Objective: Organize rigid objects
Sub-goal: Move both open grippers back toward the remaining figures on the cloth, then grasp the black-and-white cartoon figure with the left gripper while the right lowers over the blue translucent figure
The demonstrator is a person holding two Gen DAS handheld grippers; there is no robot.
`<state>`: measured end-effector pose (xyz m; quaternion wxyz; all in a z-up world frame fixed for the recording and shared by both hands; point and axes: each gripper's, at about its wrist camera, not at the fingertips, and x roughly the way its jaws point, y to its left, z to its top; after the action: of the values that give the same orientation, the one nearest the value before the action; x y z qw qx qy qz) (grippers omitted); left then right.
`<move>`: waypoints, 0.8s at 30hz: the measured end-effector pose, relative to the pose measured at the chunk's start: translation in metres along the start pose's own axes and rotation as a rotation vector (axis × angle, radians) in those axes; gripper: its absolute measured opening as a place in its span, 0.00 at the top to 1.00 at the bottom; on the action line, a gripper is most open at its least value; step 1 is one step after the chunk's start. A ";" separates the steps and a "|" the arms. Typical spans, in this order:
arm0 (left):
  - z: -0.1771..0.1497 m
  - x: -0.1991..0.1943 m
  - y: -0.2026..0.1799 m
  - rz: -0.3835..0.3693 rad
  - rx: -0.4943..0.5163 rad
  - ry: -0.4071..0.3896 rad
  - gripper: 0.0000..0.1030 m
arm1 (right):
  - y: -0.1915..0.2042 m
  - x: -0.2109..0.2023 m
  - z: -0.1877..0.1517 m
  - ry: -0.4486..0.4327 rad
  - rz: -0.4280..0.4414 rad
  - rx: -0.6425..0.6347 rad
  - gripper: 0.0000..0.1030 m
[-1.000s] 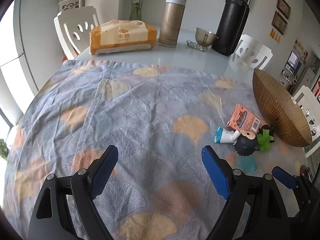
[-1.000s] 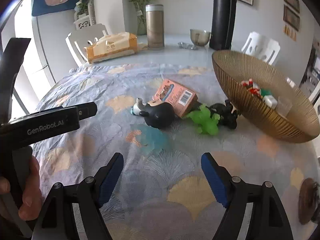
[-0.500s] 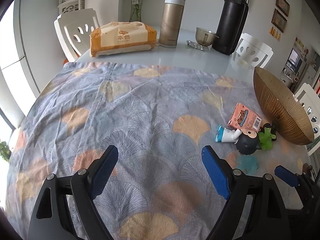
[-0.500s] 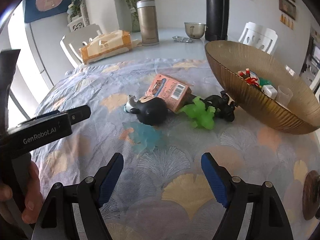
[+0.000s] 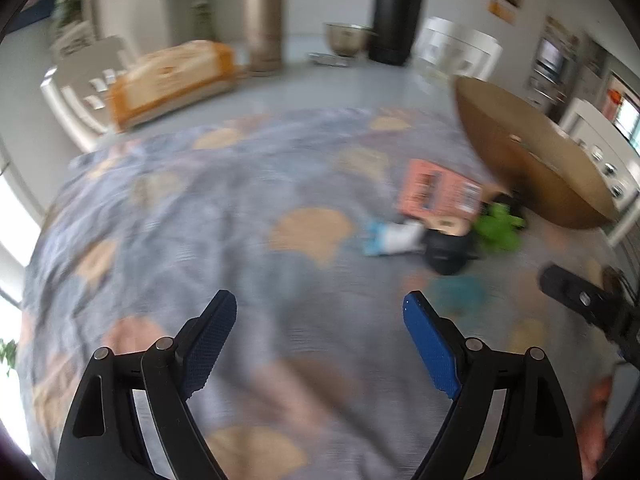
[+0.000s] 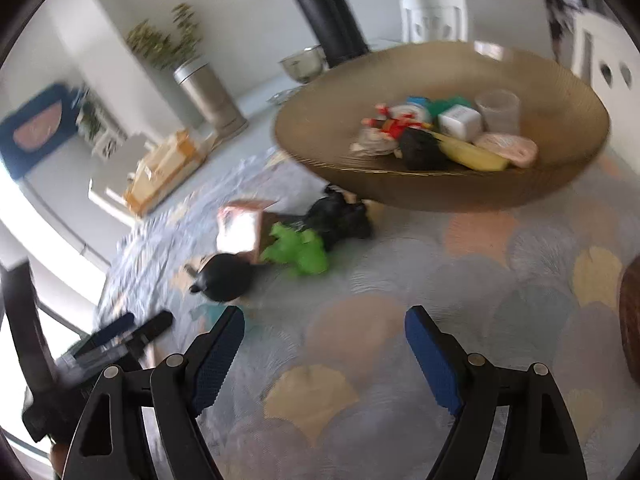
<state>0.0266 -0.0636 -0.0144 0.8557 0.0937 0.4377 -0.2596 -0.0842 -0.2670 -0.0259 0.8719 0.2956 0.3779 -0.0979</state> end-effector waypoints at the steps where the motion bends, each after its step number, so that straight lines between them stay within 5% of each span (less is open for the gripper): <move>1: 0.001 0.000 -0.004 -0.023 0.014 0.003 0.18 | -0.003 -0.001 0.001 -0.006 0.013 0.016 0.21; 8: 0.026 0.012 -0.043 -0.095 0.125 0.012 0.19 | -0.009 -0.005 0.002 -0.011 0.024 0.038 0.21; 11: 0.031 0.026 -0.049 -0.097 0.138 0.025 0.40 | -0.017 -0.006 0.004 -0.022 0.041 0.076 0.21; 17: 0.029 0.016 -0.027 -0.156 0.041 -0.004 0.41 | 0.002 0.001 0.003 0.011 0.044 -0.027 0.18; 24: 0.006 -0.018 0.028 -0.086 -0.085 -0.023 0.41 | 0.044 0.013 -0.011 0.048 0.016 -0.236 0.18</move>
<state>0.0371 -0.0355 0.0013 0.8519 0.0357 0.4421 -0.2783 -0.0645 -0.2243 -0.0218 0.8922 0.1961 0.4051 -0.0385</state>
